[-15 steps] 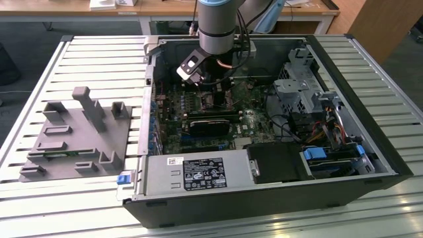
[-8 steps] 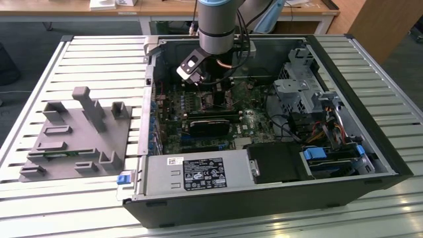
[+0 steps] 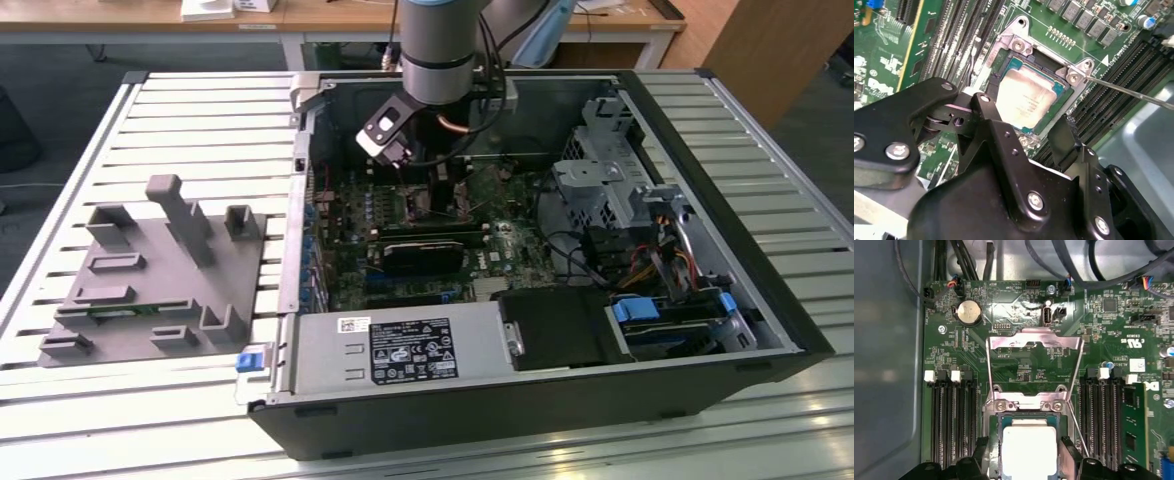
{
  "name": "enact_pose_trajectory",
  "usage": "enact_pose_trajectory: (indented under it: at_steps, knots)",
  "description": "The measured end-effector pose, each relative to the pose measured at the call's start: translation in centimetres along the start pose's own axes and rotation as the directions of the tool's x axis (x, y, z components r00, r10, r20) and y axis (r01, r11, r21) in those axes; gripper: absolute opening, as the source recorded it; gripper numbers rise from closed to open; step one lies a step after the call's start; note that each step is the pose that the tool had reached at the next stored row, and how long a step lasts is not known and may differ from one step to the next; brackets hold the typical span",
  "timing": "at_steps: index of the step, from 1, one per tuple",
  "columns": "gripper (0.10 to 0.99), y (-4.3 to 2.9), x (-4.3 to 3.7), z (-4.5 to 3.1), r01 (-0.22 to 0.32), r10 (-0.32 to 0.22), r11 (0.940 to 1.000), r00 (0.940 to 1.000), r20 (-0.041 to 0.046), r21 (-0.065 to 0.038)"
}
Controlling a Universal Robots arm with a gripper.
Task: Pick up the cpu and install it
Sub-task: 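Place the cpu into insertion slot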
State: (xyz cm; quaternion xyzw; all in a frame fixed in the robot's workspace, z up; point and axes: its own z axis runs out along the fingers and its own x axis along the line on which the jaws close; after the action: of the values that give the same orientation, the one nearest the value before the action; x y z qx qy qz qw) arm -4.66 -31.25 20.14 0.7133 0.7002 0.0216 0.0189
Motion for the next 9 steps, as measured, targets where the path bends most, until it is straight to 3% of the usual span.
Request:
enact_pose_trajectory:
  at_steps: [2,5,6,8,9]
  knots:
    - [0.655,0.02,0.00,-0.35,0.000,0.000,1.0000,1.0000,0.0018,0.001]
    - [0.475,0.06,0.01,-0.72,0.000,0.000,1.0000,0.9999,0.0100,0.004]
    - [0.475,0.09,0.01,-0.77,0.000,-0.001,1.0000,0.9999,0.0130,0.006]
    - [0.357,0.25,0.01,-0.84,0.001,-0.001,0.9999,0.9999,0.0167,0.012]
    - [0.357,0.32,0.00,-0.86,0.001,-0.001,0.9999,0.9999,0.0171,0.014]
